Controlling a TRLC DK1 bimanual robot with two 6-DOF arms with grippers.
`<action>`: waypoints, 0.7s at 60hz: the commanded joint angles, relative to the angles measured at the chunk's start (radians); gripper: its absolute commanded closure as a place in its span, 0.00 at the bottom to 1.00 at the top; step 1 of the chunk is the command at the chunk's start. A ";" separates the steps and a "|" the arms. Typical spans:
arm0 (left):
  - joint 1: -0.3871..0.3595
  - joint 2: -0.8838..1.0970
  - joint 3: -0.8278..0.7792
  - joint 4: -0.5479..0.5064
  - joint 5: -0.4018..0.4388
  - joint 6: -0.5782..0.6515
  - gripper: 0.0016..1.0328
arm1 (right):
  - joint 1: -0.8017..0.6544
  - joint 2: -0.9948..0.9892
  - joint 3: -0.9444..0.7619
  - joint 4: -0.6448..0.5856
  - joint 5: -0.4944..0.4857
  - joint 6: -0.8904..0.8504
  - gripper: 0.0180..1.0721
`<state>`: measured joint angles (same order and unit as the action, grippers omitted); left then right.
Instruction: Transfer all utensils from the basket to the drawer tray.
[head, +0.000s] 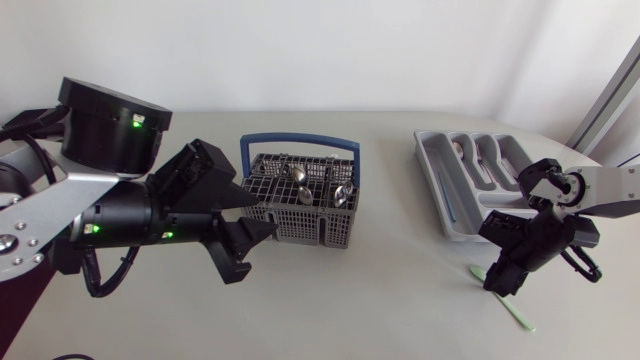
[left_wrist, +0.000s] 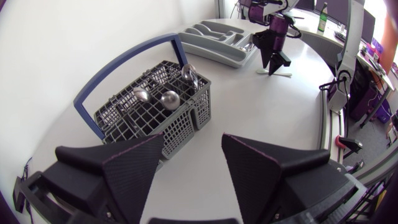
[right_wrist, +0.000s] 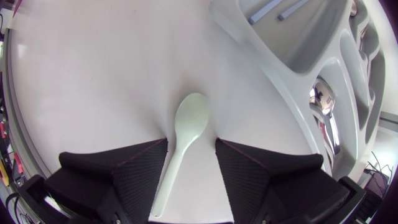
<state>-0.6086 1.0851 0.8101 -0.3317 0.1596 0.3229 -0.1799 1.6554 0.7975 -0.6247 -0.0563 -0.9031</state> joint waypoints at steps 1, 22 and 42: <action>0.007 0.001 -0.026 0.014 0.012 0.019 0.35 | -0.004 0.046 -0.023 -0.029 0.003 0.064 0.72; -0.002 0.002 -0.023 0.016 0.012 0.013 0.35 | -0.013 -0.014 -0.004 -0.109 -0.077 0.059 0.95; -0.002 0.002 -0.022 0.016 0.012 0.008 0.35 | -0.084 -0.118 0.210 -0.283 -0.123 -0.174 0.95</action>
<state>-0.6090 1.0851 0.8101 -0.3313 0.1596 0.3225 -0.2272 1.5566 0.9337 -0.8883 -0.1696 -0.9901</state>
